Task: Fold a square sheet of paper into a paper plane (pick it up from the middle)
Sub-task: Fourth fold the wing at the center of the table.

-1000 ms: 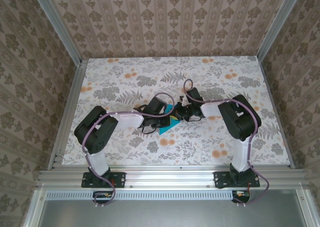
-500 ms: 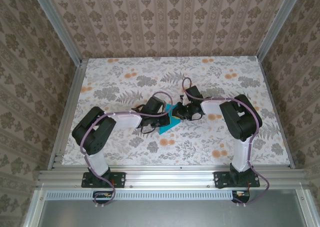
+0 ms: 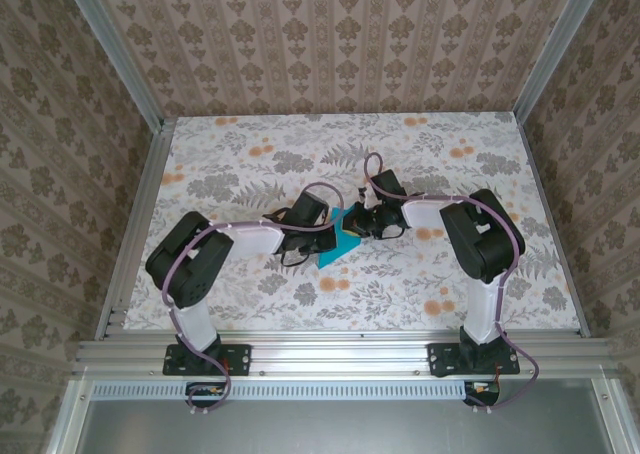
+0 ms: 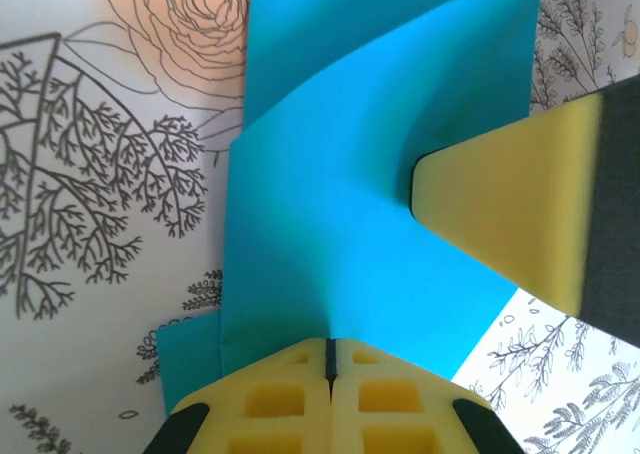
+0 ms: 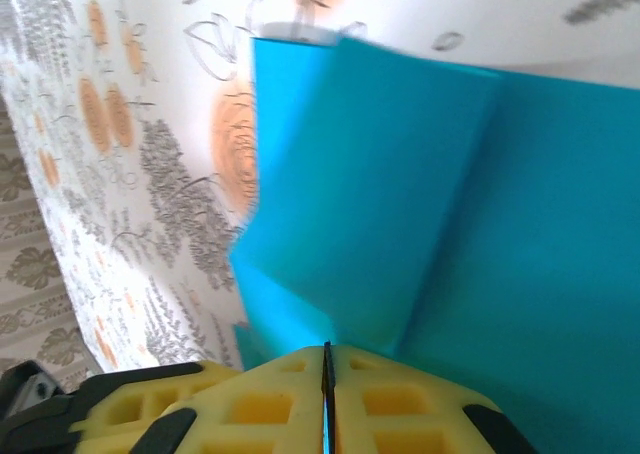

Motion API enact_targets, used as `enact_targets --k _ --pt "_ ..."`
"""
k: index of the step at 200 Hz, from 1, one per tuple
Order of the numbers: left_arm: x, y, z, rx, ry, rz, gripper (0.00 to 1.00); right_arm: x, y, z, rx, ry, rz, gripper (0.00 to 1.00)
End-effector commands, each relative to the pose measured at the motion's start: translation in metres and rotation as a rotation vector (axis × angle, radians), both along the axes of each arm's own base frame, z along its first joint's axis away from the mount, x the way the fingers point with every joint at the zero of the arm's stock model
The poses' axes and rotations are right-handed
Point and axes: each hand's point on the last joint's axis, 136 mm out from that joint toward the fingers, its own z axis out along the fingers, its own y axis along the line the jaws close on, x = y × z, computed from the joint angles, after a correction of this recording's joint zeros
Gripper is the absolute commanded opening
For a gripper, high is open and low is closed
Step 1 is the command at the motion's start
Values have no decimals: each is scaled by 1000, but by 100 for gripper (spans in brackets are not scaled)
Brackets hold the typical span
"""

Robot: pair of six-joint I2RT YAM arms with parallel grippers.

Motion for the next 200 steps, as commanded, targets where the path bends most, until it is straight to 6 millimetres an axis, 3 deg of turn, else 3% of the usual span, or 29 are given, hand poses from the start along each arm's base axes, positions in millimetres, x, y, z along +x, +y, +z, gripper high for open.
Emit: enact_targets --k 1,96,139,200 --pt "-8 9 -18 70 45 0 0 10 12 33 70 -72 19 11" --pt "-17 15 -26 98 81 -20 0 16 7 -15 -49 30 8 10" --pt "-36 28 -39 143 140 -42 0 44 -21 -31 -59 38 -86 10" --pt "-60 46 -59 198 207 -68 0 88 -64 -32 -74 17 -229 10"
